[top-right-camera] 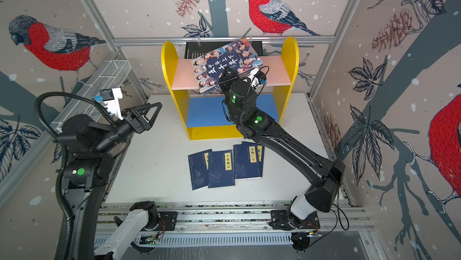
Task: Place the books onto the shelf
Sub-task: 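Carry the illustrated book onto the pink shelf with the right gripper while the left releases, then lower the illustrated book flat onto the pink shelf with the right gripper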
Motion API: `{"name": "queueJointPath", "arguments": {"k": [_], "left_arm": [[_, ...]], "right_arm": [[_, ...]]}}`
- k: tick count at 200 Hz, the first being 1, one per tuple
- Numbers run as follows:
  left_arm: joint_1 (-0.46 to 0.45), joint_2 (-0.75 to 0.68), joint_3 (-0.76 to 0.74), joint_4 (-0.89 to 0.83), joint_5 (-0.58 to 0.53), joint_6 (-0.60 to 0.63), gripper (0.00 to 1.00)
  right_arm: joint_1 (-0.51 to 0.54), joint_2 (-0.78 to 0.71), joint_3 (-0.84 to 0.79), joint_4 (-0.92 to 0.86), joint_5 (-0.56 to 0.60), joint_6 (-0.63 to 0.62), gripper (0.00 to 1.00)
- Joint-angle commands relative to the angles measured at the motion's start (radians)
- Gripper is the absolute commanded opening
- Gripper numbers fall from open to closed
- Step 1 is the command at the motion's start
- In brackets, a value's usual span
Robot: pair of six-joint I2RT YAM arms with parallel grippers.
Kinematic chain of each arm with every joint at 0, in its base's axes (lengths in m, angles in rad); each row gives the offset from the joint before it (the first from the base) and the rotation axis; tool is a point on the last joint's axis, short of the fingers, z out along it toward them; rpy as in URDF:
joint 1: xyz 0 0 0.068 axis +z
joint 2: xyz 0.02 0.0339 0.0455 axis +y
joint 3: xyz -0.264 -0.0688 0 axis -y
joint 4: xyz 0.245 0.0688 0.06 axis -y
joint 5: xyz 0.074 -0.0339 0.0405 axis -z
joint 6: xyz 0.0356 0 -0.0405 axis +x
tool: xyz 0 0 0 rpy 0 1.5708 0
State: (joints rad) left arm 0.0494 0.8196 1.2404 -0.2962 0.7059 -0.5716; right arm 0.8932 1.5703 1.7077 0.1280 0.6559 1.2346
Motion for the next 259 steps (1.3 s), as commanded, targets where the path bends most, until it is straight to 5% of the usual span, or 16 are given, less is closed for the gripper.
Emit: {"name": "queueJointPath", "arguments": {"k": [1,152,259], "left_arm": [[0.001,0.003,0.001,0.051,0.036,-0.018,0.99],[0.000,-0.028,-0.034,0.022,0.087,-0.054,0.98],[0.001,-0.034,-0.049,0.034,0.093,-0.062,0.98]], "right_arm": [[0.001,0.023,0.040,0.084,0.024,0.076,0.06],[-0.011,0.080,0.132,-0.129,0.002,0.252,0.19],[-0.033,0.102,0.157,-0.192,-0.076,0.312,0.52]]}}
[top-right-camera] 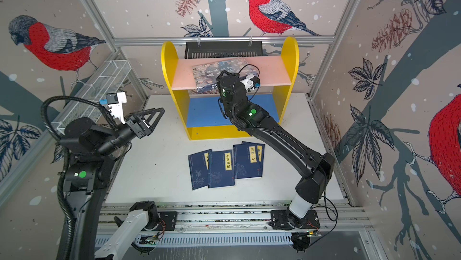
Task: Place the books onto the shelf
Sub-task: 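Lower the illustrated book flat onto the pink shelf with the right gripper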
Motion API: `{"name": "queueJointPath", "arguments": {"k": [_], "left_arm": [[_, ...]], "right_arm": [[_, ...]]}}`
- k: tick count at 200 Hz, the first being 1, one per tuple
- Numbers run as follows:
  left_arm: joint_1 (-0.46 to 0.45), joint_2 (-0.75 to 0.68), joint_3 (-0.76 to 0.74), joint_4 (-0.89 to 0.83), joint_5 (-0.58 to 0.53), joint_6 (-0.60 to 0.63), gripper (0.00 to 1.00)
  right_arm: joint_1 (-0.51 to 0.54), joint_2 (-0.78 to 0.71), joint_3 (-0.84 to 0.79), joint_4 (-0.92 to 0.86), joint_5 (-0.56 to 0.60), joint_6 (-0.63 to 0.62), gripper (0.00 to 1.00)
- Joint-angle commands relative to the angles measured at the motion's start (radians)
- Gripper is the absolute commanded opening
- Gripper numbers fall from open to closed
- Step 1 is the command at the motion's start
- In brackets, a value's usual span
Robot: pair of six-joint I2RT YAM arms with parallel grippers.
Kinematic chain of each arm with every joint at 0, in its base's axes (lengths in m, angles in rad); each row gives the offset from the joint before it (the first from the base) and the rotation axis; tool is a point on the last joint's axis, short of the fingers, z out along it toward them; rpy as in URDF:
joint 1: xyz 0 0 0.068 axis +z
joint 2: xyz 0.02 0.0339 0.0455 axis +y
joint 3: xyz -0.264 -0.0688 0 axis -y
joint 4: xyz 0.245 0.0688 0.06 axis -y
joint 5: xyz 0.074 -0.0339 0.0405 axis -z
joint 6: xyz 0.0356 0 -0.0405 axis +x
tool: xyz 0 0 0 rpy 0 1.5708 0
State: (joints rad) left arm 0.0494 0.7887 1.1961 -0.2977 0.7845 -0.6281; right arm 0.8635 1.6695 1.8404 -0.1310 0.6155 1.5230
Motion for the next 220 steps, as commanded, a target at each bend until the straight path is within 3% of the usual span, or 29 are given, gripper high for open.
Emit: {"name": "queueJointPath", "arguments": {"k": [1,68,158,194,220], "left_arm": [[0.001,-0.002,-0.005,0.034,0.015,-0.005,0.98],[0.001,-0.002,-0.006,0.031,0.025,-0.008,0.98],[0.000,-0.001,-0.020,0.032,0.026,-0.012,0.98],[0.001,0.000,-0.067,0.150,0.082,-0.065,0.98],[-0.010,0.019,-0.060,0.160,0.074,-0.003,0.97]], "right_arm": [[-0.004,0.003,0.025,0.067,-0.036,0.024,0.52],[-0.006,0.001,0.017,0.002,-0.105,0.061,0.65],[-0.006,-0.040,0.010,-0.109,-0.137,0.095,0.68],[-0.018,-0.047,0.023,-0.144,-0.164,0.095,0.68],[-0.025,-0.042,0.028,-0.150,-0.180,0.096,0.68]]}}
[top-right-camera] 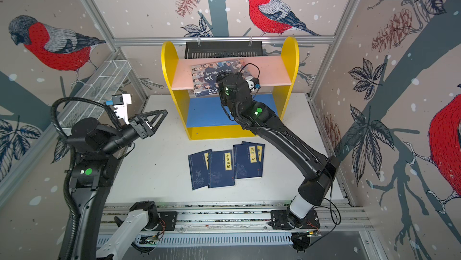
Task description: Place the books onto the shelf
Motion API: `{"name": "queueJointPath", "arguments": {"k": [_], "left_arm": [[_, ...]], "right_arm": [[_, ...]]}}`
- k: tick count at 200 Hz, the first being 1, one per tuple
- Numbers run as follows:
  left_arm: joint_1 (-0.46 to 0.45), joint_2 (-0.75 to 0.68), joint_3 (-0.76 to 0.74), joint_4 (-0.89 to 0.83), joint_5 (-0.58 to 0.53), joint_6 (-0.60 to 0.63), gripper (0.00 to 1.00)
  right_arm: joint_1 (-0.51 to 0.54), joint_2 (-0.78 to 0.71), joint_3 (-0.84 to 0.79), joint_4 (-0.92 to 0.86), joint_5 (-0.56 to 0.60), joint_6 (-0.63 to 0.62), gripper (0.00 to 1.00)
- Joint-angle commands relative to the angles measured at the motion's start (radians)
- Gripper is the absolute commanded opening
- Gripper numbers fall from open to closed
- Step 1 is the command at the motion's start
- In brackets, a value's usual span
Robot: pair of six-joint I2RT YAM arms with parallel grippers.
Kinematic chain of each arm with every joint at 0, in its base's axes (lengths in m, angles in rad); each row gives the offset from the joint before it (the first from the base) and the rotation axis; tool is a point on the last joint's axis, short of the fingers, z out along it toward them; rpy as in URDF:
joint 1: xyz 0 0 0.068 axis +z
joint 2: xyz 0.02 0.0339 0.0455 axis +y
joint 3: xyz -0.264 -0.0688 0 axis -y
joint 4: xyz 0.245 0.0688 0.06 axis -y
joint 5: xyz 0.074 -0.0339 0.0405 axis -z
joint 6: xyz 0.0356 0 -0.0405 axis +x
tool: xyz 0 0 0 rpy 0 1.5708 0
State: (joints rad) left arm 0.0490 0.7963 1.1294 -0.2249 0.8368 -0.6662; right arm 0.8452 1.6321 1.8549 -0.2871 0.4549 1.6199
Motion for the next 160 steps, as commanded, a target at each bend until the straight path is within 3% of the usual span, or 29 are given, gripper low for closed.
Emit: {"name": "queueJointPath", "arguments": {"k": [1,21,51,84,105,160], "left_arm": [[-0.010,0.013,0.008,0.086,0.021,0.040,0.97],[-0.058,0.045,0.050,0.032,-0.032,0.178,0.96],[-0.201,0.116,0.128,-0.073,-0.218,0.398,0.94],[-0.338,0.155,0.162,-0.084,-0.413,0.542,0.93],[-0.414,0.207,0.207,-0.089,-0.554,0.610,0.93],[-0.569,0.312,0.251,-0.024,-0.795,0.708,0.89]], "right_arm": [[-0.007,-0.005,0.014,0.006,-0.021,-0.001,0.68],[-0.013,0.006,0.021,0.009,-0.040,0.000,0.69],[-0.015,0.026,0.044,0.015,-0.067,-0.003,0.69],[-0.018,0.017,0.035,0.020,-0.071,-0.009,0.69],[-0.018,-0.004,0.005,0.047,-0.067,-0.012,0.69],[-0.034,-0.037,-0.065,0.098,-0.095,-0.004,0.69]]}}
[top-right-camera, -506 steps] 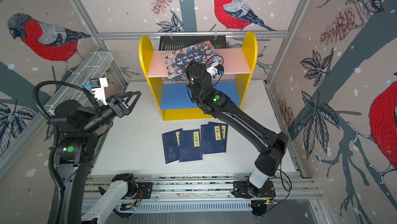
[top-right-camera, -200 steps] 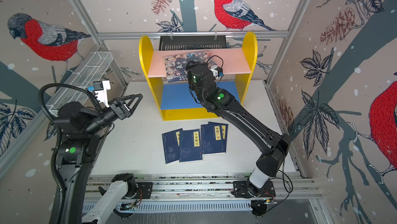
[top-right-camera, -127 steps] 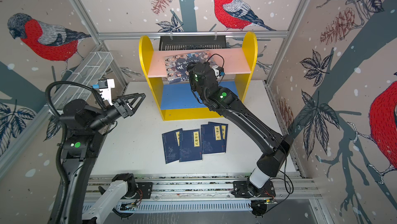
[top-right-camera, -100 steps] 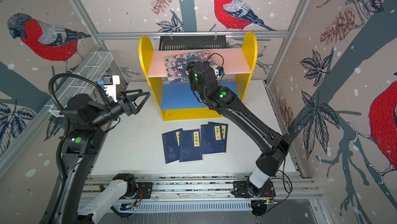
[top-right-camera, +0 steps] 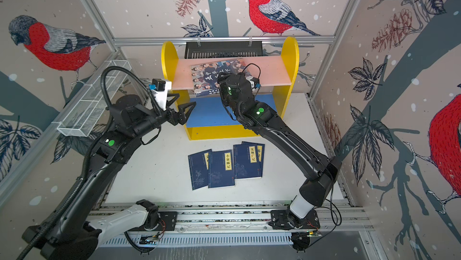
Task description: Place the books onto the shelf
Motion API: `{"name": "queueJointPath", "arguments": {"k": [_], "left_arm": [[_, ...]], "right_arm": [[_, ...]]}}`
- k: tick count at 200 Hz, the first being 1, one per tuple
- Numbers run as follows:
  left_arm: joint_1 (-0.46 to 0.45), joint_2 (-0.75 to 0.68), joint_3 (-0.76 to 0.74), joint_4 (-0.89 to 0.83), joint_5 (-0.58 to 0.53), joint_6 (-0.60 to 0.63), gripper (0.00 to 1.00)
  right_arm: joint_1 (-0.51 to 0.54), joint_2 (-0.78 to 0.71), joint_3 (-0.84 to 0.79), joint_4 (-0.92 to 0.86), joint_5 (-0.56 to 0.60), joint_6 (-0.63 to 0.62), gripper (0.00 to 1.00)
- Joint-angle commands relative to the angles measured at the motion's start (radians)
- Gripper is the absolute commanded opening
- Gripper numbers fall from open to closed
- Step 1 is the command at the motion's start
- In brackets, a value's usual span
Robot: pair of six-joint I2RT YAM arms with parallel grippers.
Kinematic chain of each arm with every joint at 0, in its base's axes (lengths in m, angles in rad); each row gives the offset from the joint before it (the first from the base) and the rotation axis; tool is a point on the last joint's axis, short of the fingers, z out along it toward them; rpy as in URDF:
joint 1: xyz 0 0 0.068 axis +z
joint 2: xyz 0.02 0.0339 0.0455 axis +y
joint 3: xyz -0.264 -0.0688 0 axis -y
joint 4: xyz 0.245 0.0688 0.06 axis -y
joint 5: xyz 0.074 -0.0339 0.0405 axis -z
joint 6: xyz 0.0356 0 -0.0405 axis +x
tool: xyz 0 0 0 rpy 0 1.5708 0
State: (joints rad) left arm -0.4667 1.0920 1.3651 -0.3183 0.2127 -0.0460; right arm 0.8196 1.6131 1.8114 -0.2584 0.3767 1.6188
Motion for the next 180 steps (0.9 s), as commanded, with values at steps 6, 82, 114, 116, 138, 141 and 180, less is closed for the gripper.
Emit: {"name": "queueJointPath", "arguments": {"k": [6,82,114,116,138,141,180], "left_arm": [[-0.068,0.021,0.018,0.079,-0.188,0.101,0.89],[-0.116,0.151,0.116,0.093,-0.355,0.139,0.83],[-0.118,0.170,0.123,0.100,-0.379,0.144,0.83],[-0.118,0.170,0.123,0.101,-0.381,0.144,0.83],[-0.118,0.179,0.128,0.110,-0.393,0.148,0.83],[-0.118,0.180,0.130,0.111,-0.396,0.149,0.83],[-0.118,0.181,0.169,0.089,-0.405,0.153,0.85]], "right_arm": [[-0.010,-0.023,-0.028,0.074,-0.018,-0.002,0.69],[-0.042,-0.059,-0.079,0.103,-0.070,0.006,0.69],[-0.059,-0.074,-0.113,0.125,-0.100,0.013,0.69],[-0.060,-0.074,-0.114,0.126,-0.102,0.013,0.69],[-0.069,-0.085,-0.136,0.144,-0.122,0.018,0.69],[-0.070,-0.088,-0.140,0.145,-0.125,0.019,0.69],[-0.085,-0.119,-0.180,0.173,-0.140,0.026,0.70]]}}
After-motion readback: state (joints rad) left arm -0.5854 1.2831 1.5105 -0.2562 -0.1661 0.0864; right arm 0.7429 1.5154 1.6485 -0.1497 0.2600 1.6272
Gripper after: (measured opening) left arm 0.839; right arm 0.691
